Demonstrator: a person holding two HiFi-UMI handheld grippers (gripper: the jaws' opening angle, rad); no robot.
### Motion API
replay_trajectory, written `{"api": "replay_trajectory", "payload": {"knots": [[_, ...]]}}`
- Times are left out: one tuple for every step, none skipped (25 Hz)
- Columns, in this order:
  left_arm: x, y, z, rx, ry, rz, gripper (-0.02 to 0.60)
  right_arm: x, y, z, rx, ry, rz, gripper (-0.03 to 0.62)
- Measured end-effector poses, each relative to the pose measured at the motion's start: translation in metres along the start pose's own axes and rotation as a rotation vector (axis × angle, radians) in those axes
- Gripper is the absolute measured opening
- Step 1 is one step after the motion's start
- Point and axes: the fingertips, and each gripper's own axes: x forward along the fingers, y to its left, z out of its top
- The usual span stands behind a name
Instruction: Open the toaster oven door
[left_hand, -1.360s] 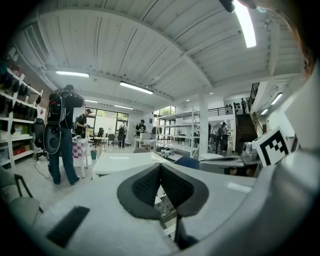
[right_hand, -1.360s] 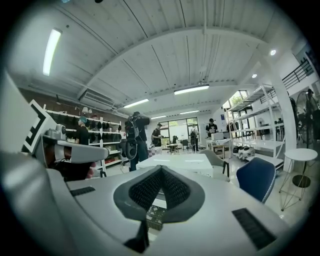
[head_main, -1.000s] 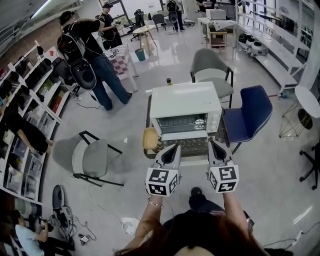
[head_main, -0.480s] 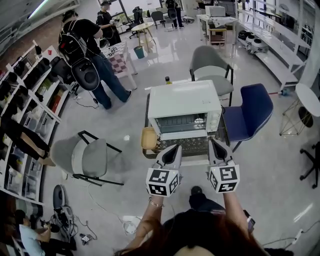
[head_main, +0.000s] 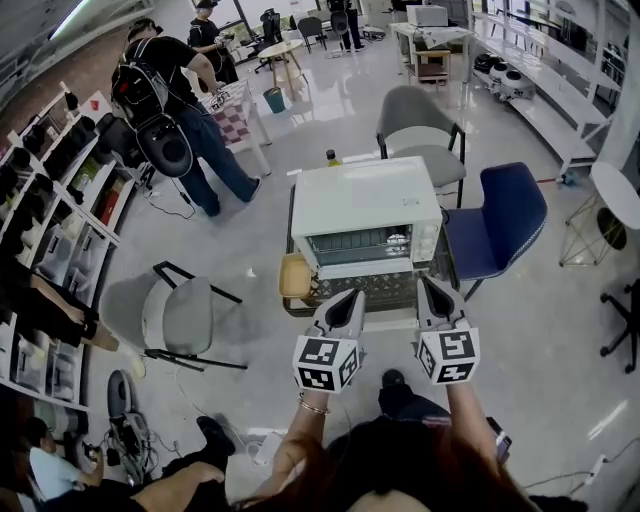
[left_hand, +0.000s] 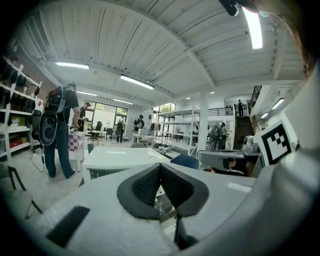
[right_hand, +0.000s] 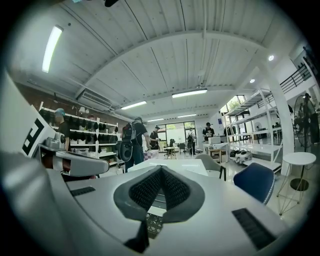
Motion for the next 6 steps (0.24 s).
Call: {"api": "replay_trajectory", "payload": {"knots": [[0.0002,0.0013,-0.0003,0.0,0.0,-0.001,0.014,0.0013,0.0008,-0.0003,0.001,0.0,0.0,0.0],[0.0005,0.0026,-0.001,0.0,0.0,-0.001,0.014,0.0025,0.0016,-0.001,0.001,0.0,-0.001,0.0],[0.0009,0.0038,-0.0019,0.0,0.0,-0.001,0.014,0.0037,0.0022,-0.002,0.001,-0.001,0.0,0.0],[0.0015,0.0051,-0.0029,0.0,0.0,-0.002,0.014,0.005,0.0028,-0.0031,0.001,-0.001,0.0,0.0],[0.0022,0.0063,-0.0039,-0.001,0.0,-0.002,0.014,0.0062,0.0032,-0.0041,0.0,-0.001,0.0,0.0],[0.0029,0.0074,-0.0049,-0.001,0.0,-0.002,0.014,0.0074,0.0035,-0.005,0.0,-0.002,0.001,0.0]]}}
